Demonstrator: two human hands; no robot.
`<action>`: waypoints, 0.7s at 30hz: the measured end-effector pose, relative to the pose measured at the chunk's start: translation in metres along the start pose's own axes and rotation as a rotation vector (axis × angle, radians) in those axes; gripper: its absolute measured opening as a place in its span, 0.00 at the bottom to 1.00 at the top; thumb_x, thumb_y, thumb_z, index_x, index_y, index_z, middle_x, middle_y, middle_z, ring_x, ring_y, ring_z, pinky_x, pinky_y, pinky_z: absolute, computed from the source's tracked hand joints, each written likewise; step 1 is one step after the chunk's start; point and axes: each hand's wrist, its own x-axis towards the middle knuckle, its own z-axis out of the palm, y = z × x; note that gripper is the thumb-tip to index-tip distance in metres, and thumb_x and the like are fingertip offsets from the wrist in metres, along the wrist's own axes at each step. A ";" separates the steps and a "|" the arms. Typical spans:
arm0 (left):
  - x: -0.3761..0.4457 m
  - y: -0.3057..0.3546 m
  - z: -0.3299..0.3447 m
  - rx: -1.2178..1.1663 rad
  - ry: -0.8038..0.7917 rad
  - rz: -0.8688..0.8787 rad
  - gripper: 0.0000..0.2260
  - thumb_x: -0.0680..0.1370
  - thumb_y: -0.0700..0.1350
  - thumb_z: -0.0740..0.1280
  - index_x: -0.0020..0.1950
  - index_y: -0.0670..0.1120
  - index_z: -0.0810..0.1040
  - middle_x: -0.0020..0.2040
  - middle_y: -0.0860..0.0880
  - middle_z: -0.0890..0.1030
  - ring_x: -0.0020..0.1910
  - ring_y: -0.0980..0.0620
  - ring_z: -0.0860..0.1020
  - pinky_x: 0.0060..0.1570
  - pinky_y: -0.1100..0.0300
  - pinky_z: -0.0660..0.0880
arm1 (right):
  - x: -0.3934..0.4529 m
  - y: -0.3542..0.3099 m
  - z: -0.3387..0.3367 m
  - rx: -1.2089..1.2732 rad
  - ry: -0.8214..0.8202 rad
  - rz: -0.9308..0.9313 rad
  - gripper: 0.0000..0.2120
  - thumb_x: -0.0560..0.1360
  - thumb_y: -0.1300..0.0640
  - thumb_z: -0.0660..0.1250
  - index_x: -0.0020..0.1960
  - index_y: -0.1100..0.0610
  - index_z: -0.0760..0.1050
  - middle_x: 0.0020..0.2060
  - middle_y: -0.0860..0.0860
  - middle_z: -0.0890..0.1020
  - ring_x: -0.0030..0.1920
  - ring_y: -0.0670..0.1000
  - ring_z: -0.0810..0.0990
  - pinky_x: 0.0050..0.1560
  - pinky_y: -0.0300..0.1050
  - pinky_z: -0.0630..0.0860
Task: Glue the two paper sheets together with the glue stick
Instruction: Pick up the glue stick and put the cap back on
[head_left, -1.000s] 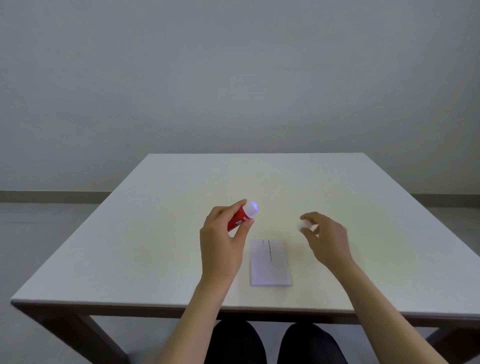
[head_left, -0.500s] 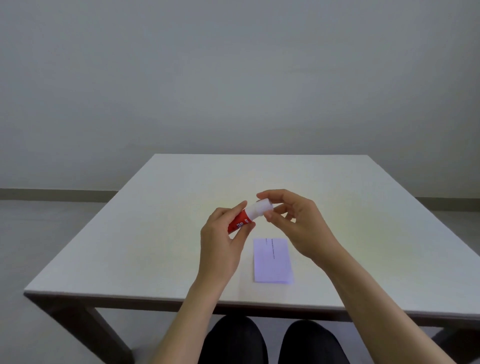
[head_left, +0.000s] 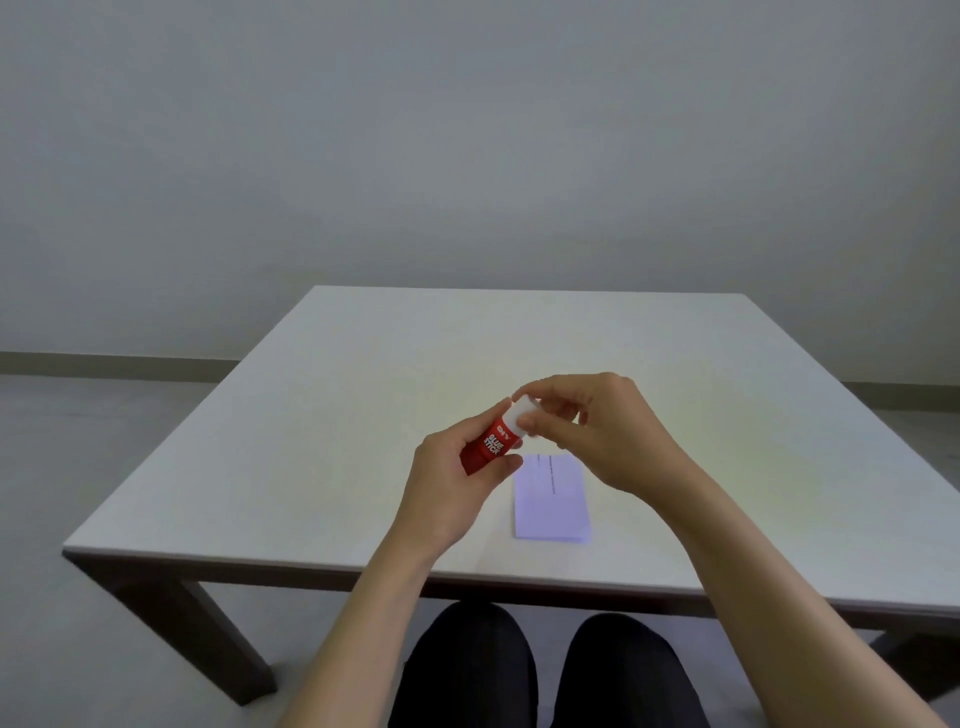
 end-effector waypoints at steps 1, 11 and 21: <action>-0.001 -0.001 0.001 0.025 0.004 -0.004 0.21 0.73 0.38 0.71 0.63 0.53 0.77 0.49 0.55 0.84 0.48 0.58 0.81 0.51 0.67 0.75 | 0.002 0.001 0.002 -0.080 0.019 0.030 0.12 0.72 0.46 0.68 0.40 0.53 0.82 0.26 0.46 0.77 0.27 0.44 0.72 0.29 0.33 0.66; 0.005 -0.007 0.000 0.183 0.075 -0.010 0.14 0.70 0.43 0.74 0.52 0.57 0.82 0.40 0.63 0.82 0.41 0.65 0.79 0.40 0.76 0.71 | -0.002 0.007 0.011 -0.305 -0.078 0.022 0.14 0.78 0.45 0.58 0.43 0.55 0.72 0.28 0.45 0.72 0.29 0.49 0.70 0.29 0.42 0.63; 0.057 -0.025 -0.001 0.195 0.271 -0.150 0.10 0.69 0.41 0.74 0.46 0.43 0.76 0.42 0.52 0.84 0.36 0.51 0.82 0.32 0.73 0.71 | -0.022 0.031 0.021 -0.161 0.113 0.202 0.15 0.77 0.48 0.62 0.32 0.47 0.66 0.25 0.44 0.68 0.28 0.45 0.67 0.32 0.42 0.64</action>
